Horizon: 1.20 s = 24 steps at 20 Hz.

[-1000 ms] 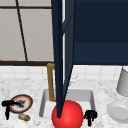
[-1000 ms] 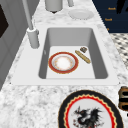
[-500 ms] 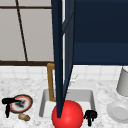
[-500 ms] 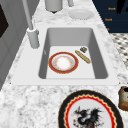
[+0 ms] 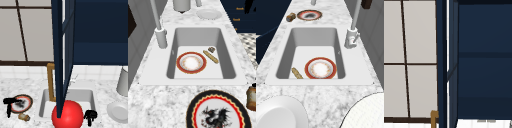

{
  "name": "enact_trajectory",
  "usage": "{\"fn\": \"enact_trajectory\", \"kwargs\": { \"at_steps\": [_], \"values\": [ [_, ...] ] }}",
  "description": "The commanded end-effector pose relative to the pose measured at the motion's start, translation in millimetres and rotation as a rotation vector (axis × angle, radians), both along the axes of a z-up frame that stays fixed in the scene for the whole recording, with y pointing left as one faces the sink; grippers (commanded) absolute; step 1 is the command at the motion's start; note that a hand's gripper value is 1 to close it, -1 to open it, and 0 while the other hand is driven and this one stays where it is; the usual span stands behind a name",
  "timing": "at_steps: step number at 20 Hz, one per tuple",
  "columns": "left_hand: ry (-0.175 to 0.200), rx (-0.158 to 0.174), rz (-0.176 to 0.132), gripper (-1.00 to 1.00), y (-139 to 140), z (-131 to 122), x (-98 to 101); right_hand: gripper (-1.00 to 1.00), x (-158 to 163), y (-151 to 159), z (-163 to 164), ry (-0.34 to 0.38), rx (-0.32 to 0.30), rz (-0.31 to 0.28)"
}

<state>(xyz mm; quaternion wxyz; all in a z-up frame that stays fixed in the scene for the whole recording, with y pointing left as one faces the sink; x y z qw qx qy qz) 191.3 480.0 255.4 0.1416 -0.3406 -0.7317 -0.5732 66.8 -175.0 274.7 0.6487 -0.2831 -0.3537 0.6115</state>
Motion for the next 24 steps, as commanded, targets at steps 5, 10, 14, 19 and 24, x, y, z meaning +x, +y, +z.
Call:
{"fn": "enact_trajectory", "kwargs": {
  "at_steps": [5, 10, 14, 19, 24],
  "values": [
    [-0.009, 0.046, 0.041, -1.0, -34, 3, -19.2, 0.0, 0, 0, 0, 0.0, 0.0, 0.0],
    [-0.008, 0.066, 0.032, -1.0, -56, 3, -32.8, 0.0, 0, 0, 0, 0.0, 0.0, 0.0],
    [-0.001, 0.07, 0.031, -1.0, -75, 2, -42.0, 0.0, 0, 0, 0, 0.0, 0.0, 0.0],
    [0.012, 0.068, 0.073, -1.0, -90, -3, -52.4, 0.0, 0, 0, 0, 0.0, 0.0, 0.0],
    [0.014, 0.074, 0.09, -1.0, -98, -8, -63.5, 0.0, 0, 0, 0, 0.0, 0.0, 0.0]
  ]
}}
